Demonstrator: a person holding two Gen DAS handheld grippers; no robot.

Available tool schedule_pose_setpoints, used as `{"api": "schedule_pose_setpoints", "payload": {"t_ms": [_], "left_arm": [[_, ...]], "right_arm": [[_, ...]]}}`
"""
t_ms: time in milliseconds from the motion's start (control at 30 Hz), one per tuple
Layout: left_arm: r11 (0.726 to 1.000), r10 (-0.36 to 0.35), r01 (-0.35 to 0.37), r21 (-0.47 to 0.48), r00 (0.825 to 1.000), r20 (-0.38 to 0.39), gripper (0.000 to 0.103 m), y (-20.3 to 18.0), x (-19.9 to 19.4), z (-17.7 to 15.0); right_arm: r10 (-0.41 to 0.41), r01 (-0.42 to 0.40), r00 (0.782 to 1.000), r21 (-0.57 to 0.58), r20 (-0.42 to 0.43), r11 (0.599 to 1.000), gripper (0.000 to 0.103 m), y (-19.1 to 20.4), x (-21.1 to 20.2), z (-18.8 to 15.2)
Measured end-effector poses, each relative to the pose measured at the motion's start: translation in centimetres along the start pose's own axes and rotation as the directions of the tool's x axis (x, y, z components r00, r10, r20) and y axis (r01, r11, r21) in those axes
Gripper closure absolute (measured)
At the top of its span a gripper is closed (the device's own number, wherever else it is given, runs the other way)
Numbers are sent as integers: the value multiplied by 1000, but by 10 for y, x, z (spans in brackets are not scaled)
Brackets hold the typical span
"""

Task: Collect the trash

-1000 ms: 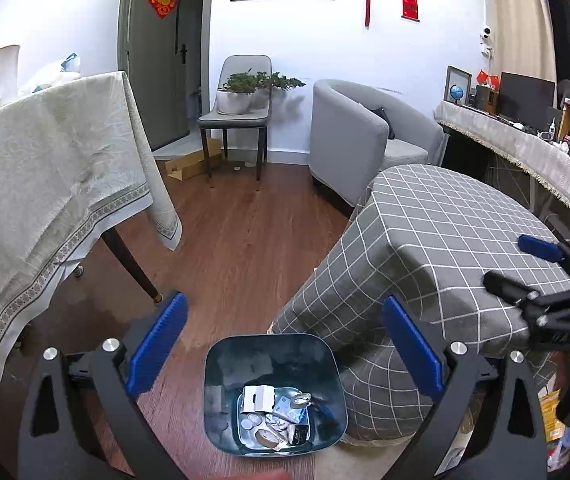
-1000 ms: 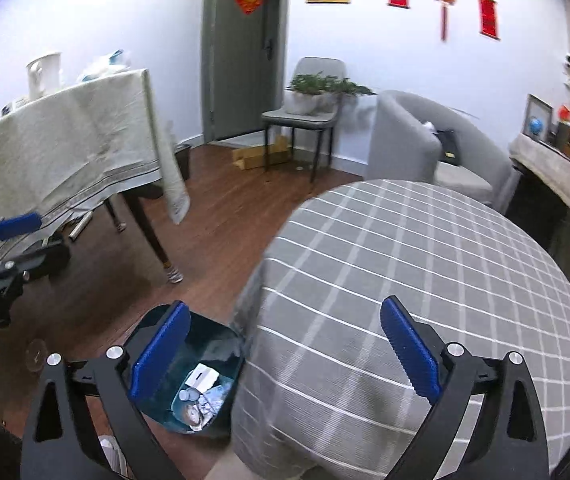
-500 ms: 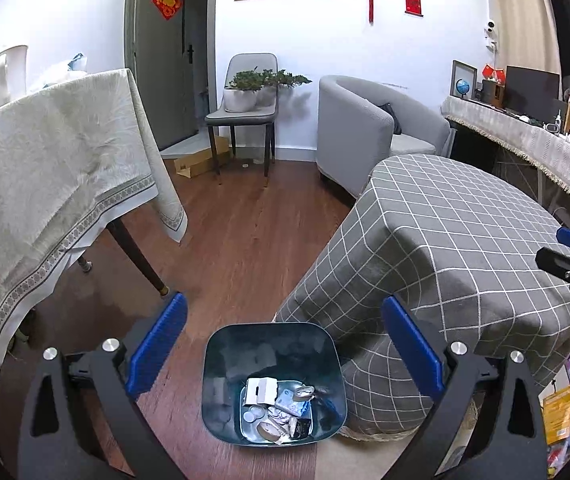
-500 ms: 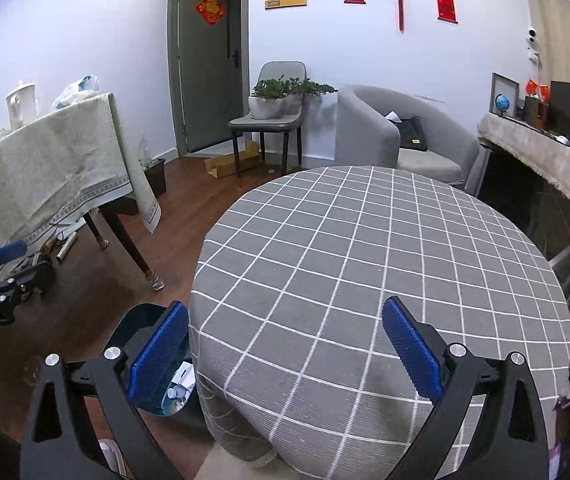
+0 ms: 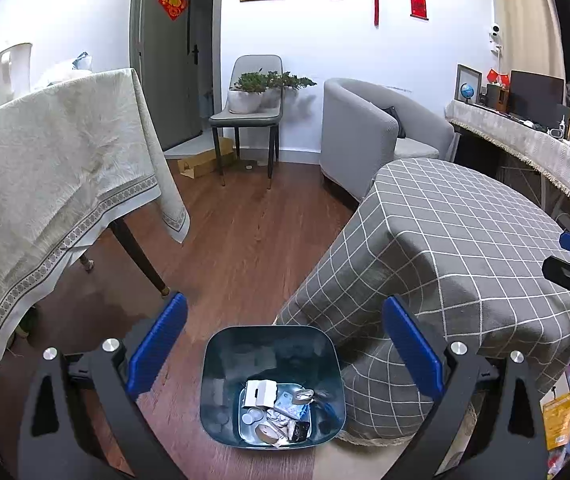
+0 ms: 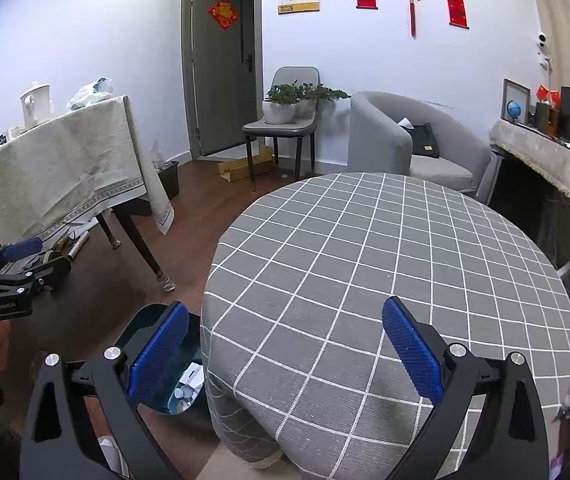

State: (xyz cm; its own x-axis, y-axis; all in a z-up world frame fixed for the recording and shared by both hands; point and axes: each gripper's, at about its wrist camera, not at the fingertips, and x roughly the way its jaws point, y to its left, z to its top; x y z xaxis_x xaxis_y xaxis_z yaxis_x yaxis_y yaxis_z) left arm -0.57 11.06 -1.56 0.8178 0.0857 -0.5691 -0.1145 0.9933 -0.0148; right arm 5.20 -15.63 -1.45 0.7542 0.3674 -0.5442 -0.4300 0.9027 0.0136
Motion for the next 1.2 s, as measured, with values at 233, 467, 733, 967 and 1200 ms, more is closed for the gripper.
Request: {"api": "schedule_pose_setpoints", "payload": {"t_ms": [233,467,733,967,1200], "left_arm": [[1000,-1,1,-2,1000,5,3,-1,-2,0],[1000,-3,3,-10,1000,3,3,-1,-3,0],[1000,-2,2,-9,1000,3,3,-1,-3,0],[1000,-1,1,-8,1000,4,3,-1,-3,0],[1000,-2,2,-9,1000,4,3,-1,-3,0]], "right_arm": [[2,-2,1000,-12,-3,1000,5,4,1,0],[1,-1,1000,-11,1,1000,5,4,0,0],[2,-2,1000,-13,0,1000,5,3,0,0],[-1,1,1000,-12,3,1000,5,2,-2,1],[0,0,1000,-14,4,1000,5,3,-3,1]]}}
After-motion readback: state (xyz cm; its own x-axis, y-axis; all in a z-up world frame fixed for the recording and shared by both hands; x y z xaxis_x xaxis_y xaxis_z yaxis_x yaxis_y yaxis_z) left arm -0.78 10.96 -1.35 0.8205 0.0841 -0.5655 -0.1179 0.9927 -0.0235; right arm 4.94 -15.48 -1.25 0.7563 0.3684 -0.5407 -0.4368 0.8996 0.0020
